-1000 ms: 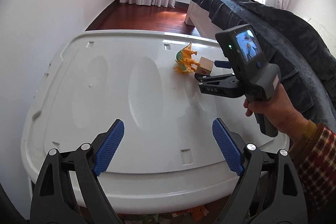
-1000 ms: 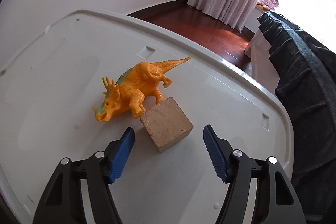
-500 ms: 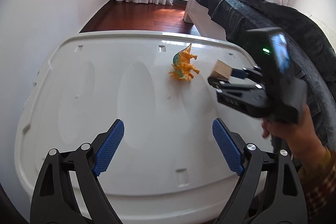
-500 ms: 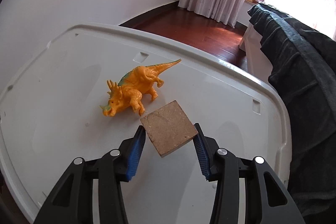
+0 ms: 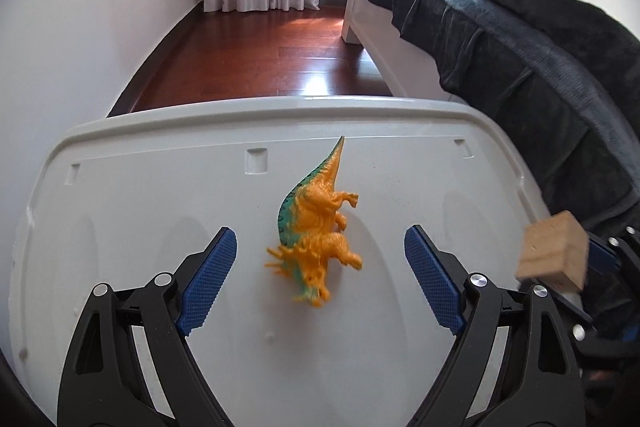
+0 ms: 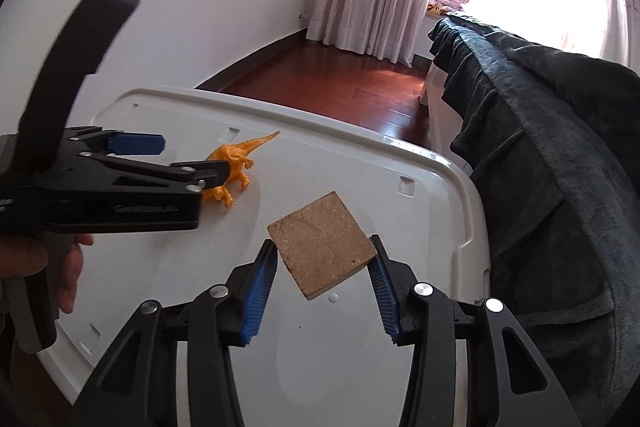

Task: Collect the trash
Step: 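Grasp the wooden block with the right tool while the left tool grasps the orange dinosaur, then lower the dinosaur and block over the box and release both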

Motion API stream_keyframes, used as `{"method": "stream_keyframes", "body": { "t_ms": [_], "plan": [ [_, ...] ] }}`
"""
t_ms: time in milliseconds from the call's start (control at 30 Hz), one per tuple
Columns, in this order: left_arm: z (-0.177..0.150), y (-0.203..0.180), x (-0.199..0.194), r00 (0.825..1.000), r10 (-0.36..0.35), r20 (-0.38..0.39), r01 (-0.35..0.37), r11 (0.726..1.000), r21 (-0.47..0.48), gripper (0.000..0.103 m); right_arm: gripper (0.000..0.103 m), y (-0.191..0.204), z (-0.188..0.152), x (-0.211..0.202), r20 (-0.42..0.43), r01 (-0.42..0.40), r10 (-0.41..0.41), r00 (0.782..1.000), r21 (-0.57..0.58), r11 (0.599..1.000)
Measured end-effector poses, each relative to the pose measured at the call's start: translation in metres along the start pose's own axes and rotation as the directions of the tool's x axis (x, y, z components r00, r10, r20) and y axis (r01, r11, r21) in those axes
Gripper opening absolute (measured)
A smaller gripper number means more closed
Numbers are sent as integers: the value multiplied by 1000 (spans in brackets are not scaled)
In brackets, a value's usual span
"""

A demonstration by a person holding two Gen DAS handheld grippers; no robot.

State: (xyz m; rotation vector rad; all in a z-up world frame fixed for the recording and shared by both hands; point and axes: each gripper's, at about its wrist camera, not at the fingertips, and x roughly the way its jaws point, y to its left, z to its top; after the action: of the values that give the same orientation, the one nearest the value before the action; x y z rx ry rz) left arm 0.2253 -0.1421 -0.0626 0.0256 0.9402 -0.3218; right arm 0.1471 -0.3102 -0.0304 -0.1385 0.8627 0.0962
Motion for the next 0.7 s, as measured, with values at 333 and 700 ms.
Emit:
{"method": "stream_keyframes", "body": {
  "t_ms": [333,700],
  "plan": [
    [11,-5,44,998,8,-58,-7,1000,18,53,46,0,-2,1,-1,-3,3,1000,8,1000],
    [-9,12,27,998,51,-35,-52,998,-22,47,46,7,-2,2,3,-7,7,1000,-6,1000]
  ]
}}
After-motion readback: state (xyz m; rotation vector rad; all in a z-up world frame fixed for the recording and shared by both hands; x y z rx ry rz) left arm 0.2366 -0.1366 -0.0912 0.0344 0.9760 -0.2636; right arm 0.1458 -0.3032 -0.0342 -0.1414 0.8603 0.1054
